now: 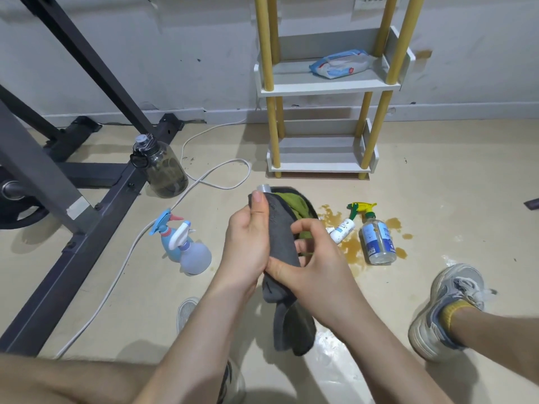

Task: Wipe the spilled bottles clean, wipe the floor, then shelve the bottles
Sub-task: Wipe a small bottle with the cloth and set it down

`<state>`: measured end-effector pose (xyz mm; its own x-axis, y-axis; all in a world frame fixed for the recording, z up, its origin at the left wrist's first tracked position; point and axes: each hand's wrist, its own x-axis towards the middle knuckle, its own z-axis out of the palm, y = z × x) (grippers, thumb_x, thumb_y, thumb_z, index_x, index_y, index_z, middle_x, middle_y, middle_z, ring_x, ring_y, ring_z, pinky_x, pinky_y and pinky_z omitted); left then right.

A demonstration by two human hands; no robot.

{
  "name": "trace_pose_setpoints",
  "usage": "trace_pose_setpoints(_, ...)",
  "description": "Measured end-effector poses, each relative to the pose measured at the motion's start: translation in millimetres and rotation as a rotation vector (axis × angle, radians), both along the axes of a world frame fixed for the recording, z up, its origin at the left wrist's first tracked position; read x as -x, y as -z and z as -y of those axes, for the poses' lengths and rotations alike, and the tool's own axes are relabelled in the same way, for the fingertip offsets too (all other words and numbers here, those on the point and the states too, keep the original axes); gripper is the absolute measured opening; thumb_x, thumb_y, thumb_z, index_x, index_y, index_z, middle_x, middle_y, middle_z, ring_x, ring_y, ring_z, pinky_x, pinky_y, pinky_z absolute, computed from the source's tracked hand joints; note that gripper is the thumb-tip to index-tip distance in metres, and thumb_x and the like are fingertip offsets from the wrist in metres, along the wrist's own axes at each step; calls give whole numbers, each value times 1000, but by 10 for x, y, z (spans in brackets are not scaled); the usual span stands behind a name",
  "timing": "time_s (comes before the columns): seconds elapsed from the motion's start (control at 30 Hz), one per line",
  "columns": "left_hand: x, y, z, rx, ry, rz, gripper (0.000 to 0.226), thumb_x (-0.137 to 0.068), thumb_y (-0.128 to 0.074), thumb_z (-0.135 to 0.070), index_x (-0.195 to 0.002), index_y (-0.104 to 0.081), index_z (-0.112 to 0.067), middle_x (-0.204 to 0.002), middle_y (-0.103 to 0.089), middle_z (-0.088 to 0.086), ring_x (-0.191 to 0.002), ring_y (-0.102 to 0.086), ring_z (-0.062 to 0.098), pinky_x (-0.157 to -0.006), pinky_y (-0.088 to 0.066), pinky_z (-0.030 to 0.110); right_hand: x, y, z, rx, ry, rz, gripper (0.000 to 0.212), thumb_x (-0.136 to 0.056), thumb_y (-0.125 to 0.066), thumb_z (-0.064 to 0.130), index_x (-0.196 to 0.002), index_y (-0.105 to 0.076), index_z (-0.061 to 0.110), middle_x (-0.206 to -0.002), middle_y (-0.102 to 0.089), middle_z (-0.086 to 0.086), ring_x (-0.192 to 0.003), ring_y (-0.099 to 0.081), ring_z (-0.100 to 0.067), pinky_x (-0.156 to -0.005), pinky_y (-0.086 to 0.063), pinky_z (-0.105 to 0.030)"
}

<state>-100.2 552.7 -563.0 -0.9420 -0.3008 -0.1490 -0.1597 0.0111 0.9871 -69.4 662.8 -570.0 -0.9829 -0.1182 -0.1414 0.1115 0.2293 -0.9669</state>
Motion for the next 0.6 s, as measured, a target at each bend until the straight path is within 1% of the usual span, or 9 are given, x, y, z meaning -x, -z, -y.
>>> trace_pose_setpoints(0.07, 8, 22, 42, 360, 40, -8, 63, -95, -31, -58, -74, -50, -2, -73, -61, 15, -73, -58, 26, -71, -48, 49, -23, 45, 20, -66, 56, -86, 41, -77, -79, 26, -105, -49, 31, -85, -64, 6, -72, -60, -2, -62, -48, -15)
trace_pose_setpoints(0.13, -41, 30, 22, 775, 125, 28, 49, -100, -26, -49, -69, -43, -14, -79, -63, 17, -83, -59, 35, -70, -41, 41, 11, 83, -35, -128, 123, -147, 42, -83, -74, 28, -118, -52, 27, -95, -67, 5, -87, -62, -5, -75, -50, -21)
trace_pose_setpoints(0.2, -134, 45, -61, 1017, 206, -11, 45, -100, -23, -46, -69, -39, -17, -83, -56, 13, -91, -56, 36, -74, -39, 38, 100, 99, -150, -205, 146, -201, 43, -84, -70, 26, -123, -54, 29, -103, -67, 7, -97, -61, -14, -82, -50, -30)
trace_pose_setpoints(0.27, -178, 63, -120, 1152, 226, -59, 49, -95, -22, -52, -75, -44, -13, -89, -47, 4, -97, -51, 28, -80, -37, 36, 159, 89, -239, -241, 125, -214, 44, -83, -71, 20, -122, -55, 32, -103, -66, 12, -96, -60, -9, -79, -49, -23)
trace_pose_setpoints(0.33, -130, 34, -82, 1087, 203, -26, 54, -90, -34, -59, -82, -59, -11, -92, -52, 0, -93, -53, 23, -78, -40, 34, 159, 79, -264, -153, 88, -196, 47, -81, -72, 12, -115, -54, 40, -99, -66, 18, -93, -61, -3, -76, -49, -19)
trace_pose_setpoints(0.43, -85, -116, 23, 619, 129, 23, 44, -71, -66, -67, -81, -65, -23, -77, -64, -9, -78, -61, 15, -70, -50, 35, 157, 82, -265, -62, 31, -202, 55, -79, -74, 4, -113, -53, 43, -104, -67, 17, -99, -63, -2, -83, -51, -24)
trace_pose_setpoints(0.53, -67, -262, 166, 769, 123, 82, 57, -60, -64, -75, -89, -49, -29, -87, -56, -14, -83, -54, 8, -65, -42, 29, 198, 26, -317, 94, -86, -158, 57, -85, -66, -7, -119, -57, 38, -115, -68, 12, -108, -63, 0, -91, -51, -24)
trace_pose_setpoints(0.57, -51, -310, 213, 774, 134, 78, 58, -60, -61, -76, -92, -49, -29, -92, -53, -14, -85, -51, 7, -65, -38, 24, 212, 5, -352, 166, -136, -128, 57, -87, -63, -9, -121, -58, 36, -118, -68, 10, -112, -62, -1, -95, -50, -26)
trace_pose_setpoints(0.6, -36, -358, 250, 658, 158, 42, 57, -65, -59, -75, -96, -53, -28, -94, -55, -13, -84, -51, 6, -67, -38, 21, 229, -17, -381, 218, -180, -106, 56, -89, -61, -10, -122, -60, 35, -121, -68, 9, -115, -62, -3, -98, -50, -28)
